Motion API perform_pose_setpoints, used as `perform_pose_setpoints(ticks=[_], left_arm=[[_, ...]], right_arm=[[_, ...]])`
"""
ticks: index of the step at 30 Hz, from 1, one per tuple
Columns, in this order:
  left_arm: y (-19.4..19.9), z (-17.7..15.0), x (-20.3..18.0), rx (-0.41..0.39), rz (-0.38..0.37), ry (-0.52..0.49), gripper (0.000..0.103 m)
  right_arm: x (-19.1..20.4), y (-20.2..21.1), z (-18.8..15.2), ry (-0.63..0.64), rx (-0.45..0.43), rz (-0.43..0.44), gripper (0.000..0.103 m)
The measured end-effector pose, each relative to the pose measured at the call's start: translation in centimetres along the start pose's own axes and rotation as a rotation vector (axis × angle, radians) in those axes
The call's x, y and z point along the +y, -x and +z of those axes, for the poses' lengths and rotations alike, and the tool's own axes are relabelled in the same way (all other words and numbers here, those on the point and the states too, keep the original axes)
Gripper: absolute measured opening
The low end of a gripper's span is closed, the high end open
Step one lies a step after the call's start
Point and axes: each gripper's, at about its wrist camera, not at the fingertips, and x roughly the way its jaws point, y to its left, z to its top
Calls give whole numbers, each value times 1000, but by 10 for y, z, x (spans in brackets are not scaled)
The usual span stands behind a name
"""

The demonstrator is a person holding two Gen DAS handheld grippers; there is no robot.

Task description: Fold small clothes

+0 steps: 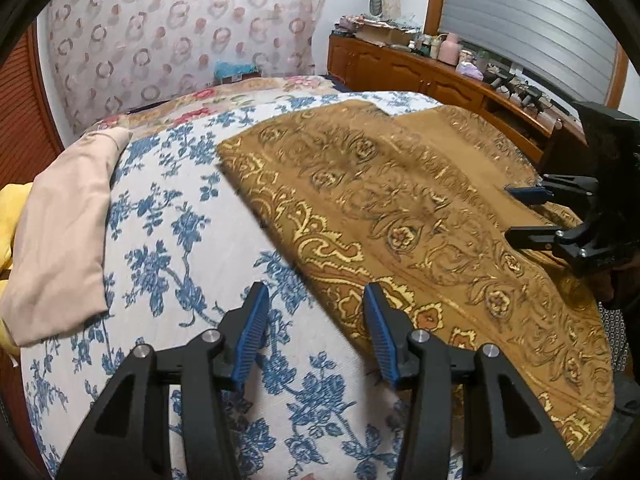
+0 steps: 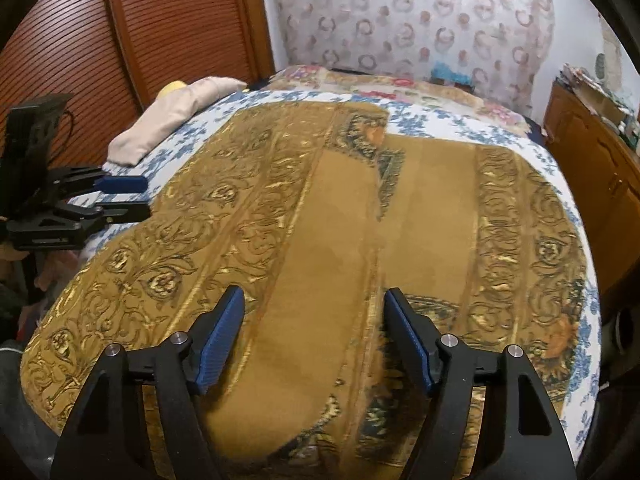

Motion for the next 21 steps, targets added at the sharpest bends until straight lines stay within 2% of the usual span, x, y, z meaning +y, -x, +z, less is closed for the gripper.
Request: perform_pose_setpoints(ticks=[2, 6, 8, 11, 14, 21], left_arm=[[-2, -1, 1, 9, 9, 2, 49], [-6, -2, 3, 14, 11, 6, 53], [-6, -2, 3, 14, 10, 7, 54], [-6, -2, 3, 14, 10, 5, 55], [-6, -1, 2, 16, 19, -2, 56], [-7, -1, 2, 17, 23, -4, 57]], right_arm=[[6, -4, -1, 18, 16, 14, 62], [10, -6, -1, 41, 22, 21, 55], [10, -5, -2, 43, 17, 44, 40], [11, -3, -3, 48, 5, 61, 24], [12, -1, -4, 46, -4, 69, 19], [12, -1, -6, 36, -11, 72, 18]])
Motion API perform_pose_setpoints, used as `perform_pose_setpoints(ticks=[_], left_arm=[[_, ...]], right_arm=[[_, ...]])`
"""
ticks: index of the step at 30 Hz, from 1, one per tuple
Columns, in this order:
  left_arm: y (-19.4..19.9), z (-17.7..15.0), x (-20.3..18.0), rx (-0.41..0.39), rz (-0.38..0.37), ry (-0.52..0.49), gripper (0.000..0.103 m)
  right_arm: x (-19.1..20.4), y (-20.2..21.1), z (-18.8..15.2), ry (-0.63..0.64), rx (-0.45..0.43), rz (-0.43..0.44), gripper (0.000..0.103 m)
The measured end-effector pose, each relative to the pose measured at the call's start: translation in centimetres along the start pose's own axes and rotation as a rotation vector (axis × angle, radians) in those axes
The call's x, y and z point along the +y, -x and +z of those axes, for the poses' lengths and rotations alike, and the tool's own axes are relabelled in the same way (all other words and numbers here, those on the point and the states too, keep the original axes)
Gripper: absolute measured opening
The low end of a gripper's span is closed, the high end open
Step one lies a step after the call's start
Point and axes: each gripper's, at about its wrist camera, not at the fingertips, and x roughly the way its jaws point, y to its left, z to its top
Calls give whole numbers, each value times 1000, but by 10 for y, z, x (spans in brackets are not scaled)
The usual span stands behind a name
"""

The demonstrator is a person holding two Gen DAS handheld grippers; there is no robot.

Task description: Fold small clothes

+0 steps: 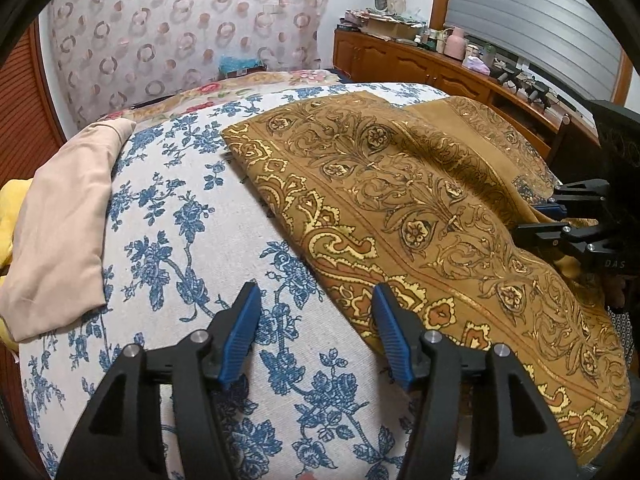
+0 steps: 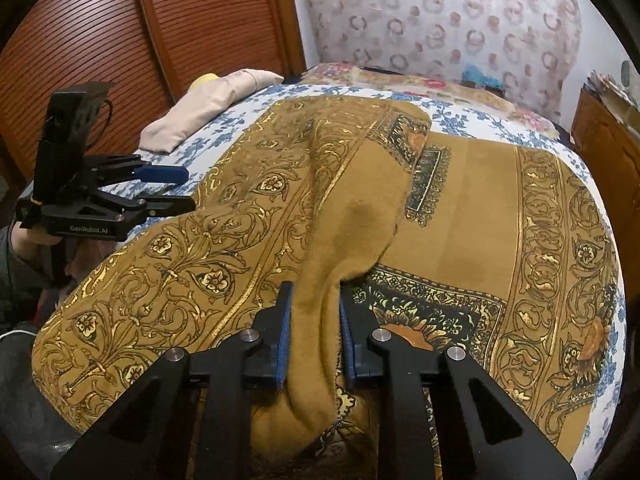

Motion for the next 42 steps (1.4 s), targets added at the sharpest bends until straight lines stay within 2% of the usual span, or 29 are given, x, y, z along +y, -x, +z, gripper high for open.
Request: perform_pose_setpoints(ticks=[5, 12, 15, 20, 24, 29, 32, 35, 37, 38, 39, 40, 41, 42], left_arm=[[0, 0, 1, -1, -9, 7, 58], [2, 0, 7, 6, -14, 10, 58], [10, 3, 13, -26, -20, 50, 58], [29, 15, 9, -104, -32, 46, 58], [35, 27, -1, -132, -51, 38, 58], [28, 39, -18, -127, -73, 23, 58], [22, 42, -28, -115, -75, 5, 58], [17, 44, -36, -102, -76, -12, 58], [15, 45, -39, -96, -73, -20, 58], [15, 45, -40, -94, -73, -23, 58], [14, 46, -41, -92, -74, -24, 58], [14, 46, -41, -91, -74, -24, 58], [14, 46, -42, -91, -74, -24, 58], [14, 47, -43, -92, -73, -24, 58]], right_arm=[[4, 5, 0, 12, -25, -8, 8], [13, 39, 10, 50, -148, -75, 5], [13, 57, 14, 69, -195, -122, 5], [-1, 85, 17, 80, -239, -211, 5], [-22, 110, 9, 58, -255, -279, 5], [-45, 141, -18, 10, -266, -354, 5], [-60, 143, -32, -52, -241, -338, 5], [-75, 126, -47, -98, -173, -312, 6], [-83, 114, -53, -118, -121, -309, 11], [-86, 111, -55, -130, -111, -314, 17], [-90, 110, -56, -146, -109, -317, 22], [-94, 112, -57, -157, -113, -311, 34], [-95, 116, -56, -167, -127, -304, 40], [-98, 122, -55, -175, -150, -296, 41]])
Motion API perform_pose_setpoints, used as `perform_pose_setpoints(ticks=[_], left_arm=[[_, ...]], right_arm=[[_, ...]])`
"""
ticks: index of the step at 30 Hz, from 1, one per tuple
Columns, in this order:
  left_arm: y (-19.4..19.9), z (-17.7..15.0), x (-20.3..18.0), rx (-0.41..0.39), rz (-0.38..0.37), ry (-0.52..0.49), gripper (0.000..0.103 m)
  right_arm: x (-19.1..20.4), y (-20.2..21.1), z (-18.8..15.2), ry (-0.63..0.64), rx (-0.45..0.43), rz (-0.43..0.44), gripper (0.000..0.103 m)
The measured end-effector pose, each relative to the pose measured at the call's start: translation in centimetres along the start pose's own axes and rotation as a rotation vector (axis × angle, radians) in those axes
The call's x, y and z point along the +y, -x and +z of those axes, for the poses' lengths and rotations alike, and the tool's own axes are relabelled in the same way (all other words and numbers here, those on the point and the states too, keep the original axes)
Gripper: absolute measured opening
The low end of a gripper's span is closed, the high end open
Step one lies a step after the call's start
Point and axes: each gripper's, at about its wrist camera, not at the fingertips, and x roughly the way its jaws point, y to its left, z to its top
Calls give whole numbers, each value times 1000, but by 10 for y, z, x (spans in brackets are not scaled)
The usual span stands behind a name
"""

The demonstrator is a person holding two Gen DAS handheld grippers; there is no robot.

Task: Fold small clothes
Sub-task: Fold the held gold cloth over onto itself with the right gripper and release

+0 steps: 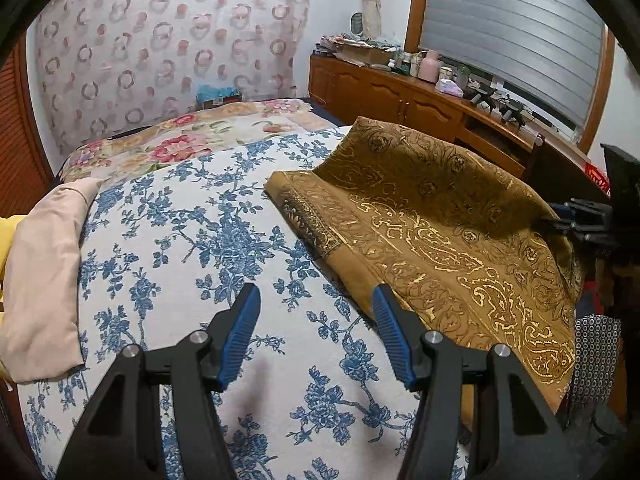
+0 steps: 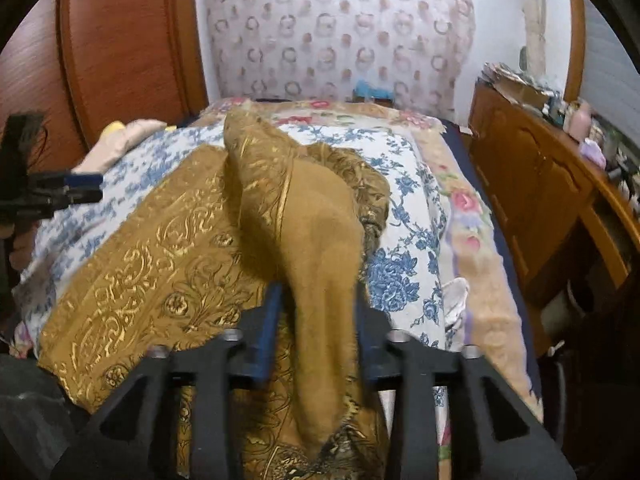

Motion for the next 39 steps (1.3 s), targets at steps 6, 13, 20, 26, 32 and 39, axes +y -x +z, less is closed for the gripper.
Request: perform_pose_setpoints(ticks=[6, 13, 20, 26, 32, 39], left_arm=[[1, 1, 0, -12, 5, 14, 58], [0, 0, -1, -20, 4, 19, 58], [0, -4, 0, -14, 11, 19, 58], [0, -10, 4, -11, 6, 33, 58], [-2, -13, 1, -6, -1, 38, 58], [-5, -17, 0, 6, -7, 36, 58]], right_arm=[[-13, 21, 35, -23, -115, 16, 46], [-16, -30, 83, 8, -69, -27, 46], [-7, -101, 95, 22, 62, -34, 45], [23, -108, 81, 72, 101, 31, 46], [38, -124, 69, 106, 143, 16, 55], [35, -131, 73, 60, 169, 107, 61]])
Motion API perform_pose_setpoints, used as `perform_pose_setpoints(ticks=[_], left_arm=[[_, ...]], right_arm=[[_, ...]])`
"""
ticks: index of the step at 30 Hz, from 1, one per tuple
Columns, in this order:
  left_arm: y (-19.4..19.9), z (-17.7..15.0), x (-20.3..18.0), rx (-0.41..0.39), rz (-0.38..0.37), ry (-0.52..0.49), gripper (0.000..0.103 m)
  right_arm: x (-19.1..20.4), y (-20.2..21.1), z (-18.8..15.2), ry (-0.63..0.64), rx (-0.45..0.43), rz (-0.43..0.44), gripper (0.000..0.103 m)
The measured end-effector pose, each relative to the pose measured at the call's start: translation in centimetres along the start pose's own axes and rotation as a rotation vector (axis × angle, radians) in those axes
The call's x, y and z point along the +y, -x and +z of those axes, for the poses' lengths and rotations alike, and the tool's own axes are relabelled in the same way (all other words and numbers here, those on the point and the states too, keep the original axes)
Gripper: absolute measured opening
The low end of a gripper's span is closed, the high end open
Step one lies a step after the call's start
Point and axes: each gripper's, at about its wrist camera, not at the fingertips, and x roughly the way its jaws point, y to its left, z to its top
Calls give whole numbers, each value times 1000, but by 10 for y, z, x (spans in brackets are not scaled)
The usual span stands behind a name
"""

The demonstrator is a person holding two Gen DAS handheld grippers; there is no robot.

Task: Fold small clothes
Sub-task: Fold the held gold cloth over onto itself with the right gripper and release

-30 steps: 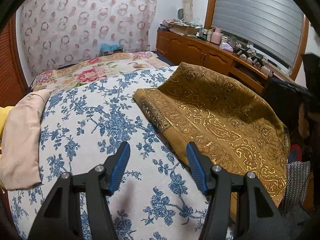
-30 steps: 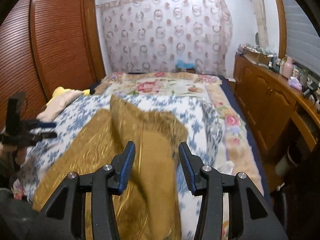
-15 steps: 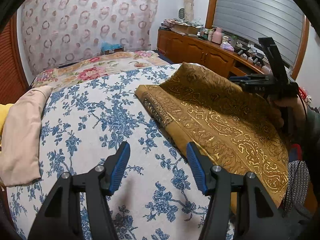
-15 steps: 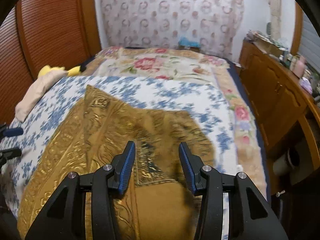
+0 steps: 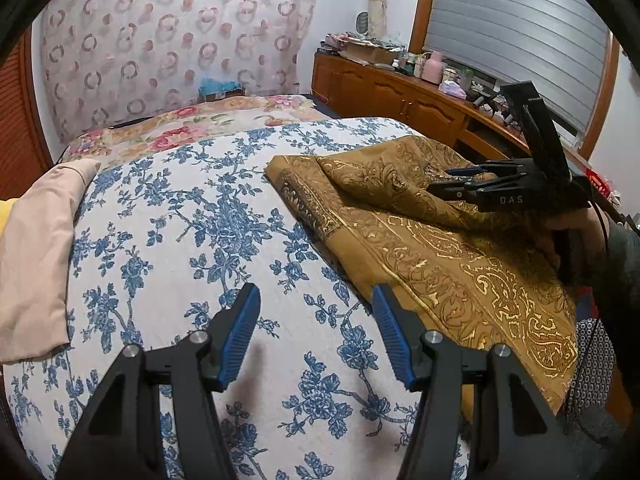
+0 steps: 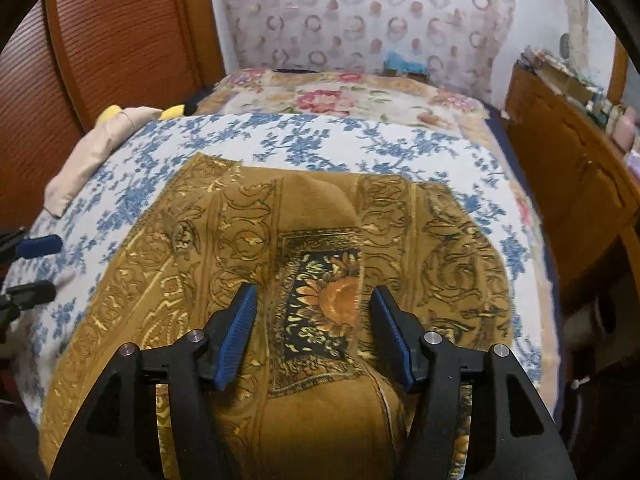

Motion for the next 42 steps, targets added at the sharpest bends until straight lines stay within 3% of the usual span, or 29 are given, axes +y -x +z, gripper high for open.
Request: perform_pose_setpoints(ticks=[1, 3, 5, 8, 12, 15, 16, 18, 19, 20, 33, 42], left_arm=[[0, 0, 0, 1, -1, 0, 58], [-1, -1, -1, 3, -1, -2, 58], [0, -1, -2, 5, 3, -3, 58], [0, 0, -2, 5, 3, -3, 58], [-1, -1, -2, 6, 2, -1, 58], [-1, 0, -2, 7, 2, -4, 58], [-1, -1, -3, 8, 1, -5, 58], [-2, 0, -5, 9, 0, -9, 58], [-2, 0, -6, 11, 1, -13, 58], [-3, 1, -7, 11, 5, -16, 58], [-45, 48, 7, 21, -9, -2, 58], [-88, 82, 12, 57, -17, -6, 37]], right_arm=[[2, -2, 0, 3, 10, 23, 61], [6, -2, -1, 19, 18, 55, 49], [9, 3, -1, 42, 4, 65, 24], [12, 18, 1, 63, -54, 41, 11], [5, 47, 11, 57, -168, -41, 8], [-12, 64, 23, 8, -246, -222, 8], [-18, 65, 26, -5, -252, -267, 11], [-33, 62, 32, -37, -220, -271, 32], [-40, 60, 34, -58, -206, -269, 51], [-45, 60, 34, -67, -204, -273, 60], [-89, 5, 16, -91, -38, -200, 63], [-106, -12, 16, -107, -17, -59, 67]])
